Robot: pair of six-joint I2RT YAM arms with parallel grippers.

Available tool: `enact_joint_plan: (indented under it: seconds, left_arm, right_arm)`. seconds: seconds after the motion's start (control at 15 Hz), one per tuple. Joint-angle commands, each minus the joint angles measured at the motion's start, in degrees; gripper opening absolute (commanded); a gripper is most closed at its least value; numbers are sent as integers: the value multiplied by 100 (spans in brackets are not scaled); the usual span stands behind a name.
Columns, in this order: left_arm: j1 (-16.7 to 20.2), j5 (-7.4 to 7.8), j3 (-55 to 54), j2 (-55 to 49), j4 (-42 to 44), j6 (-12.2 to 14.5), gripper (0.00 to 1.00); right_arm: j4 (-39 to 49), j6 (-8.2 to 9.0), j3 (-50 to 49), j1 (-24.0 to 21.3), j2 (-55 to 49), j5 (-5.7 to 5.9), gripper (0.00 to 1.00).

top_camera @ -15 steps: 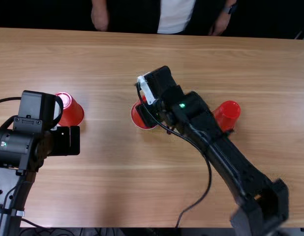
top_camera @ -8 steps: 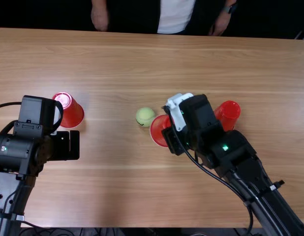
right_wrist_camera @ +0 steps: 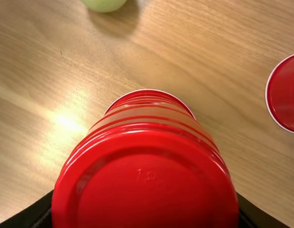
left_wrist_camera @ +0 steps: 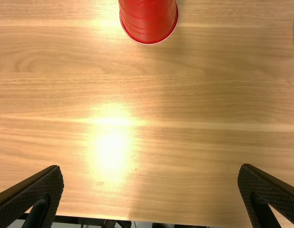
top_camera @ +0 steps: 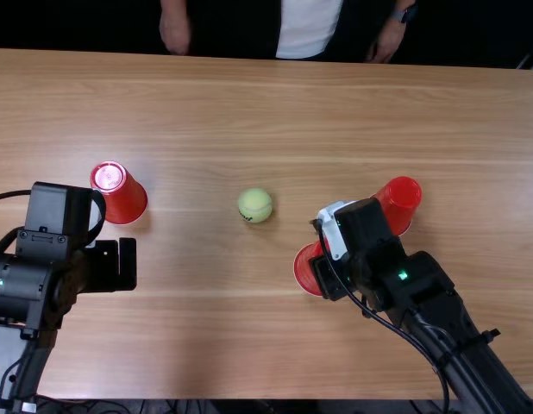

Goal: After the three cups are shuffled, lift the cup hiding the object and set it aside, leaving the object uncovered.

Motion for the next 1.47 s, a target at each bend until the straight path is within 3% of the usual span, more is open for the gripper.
enact_joint_plan:
  seconds: [0.0,0.13,0.2,0.33,0.4,0.87,1.07,1.4]
  left_arm:
    - [8,53,-31,-47,-31,-34,100]
    - [8,53,-22,-126,-31,-34,100]
    - [8,53,-22,-214,-31,-34,100]
    - [17,53,-22,-222,-42,-34,100]
    - [17,53,-22,-231,-42,-34,100]
    - [26,42,-31,-240,-52,-34,100]
    - [35,53,-31,-240,-52,-34,100]
    - [26,53,-58,-433,-31,-34,100]
  right_arm:
    - [203,35,-192,-58,-36,2,4]
    - [762,35,-403,-49,34,23,12]
    - [994,35,-491,-49,87,23,25]
    - [1300,35,-579,-49,175,23,89]
    - [1384,45,-588,-49,237,23,100]
    - [1416,45,-500,-76,149,-8,100]
    - [1416,35,-430,-128,-361,2,100]
    - [1289,24,-245,-902,-1196,44,100]
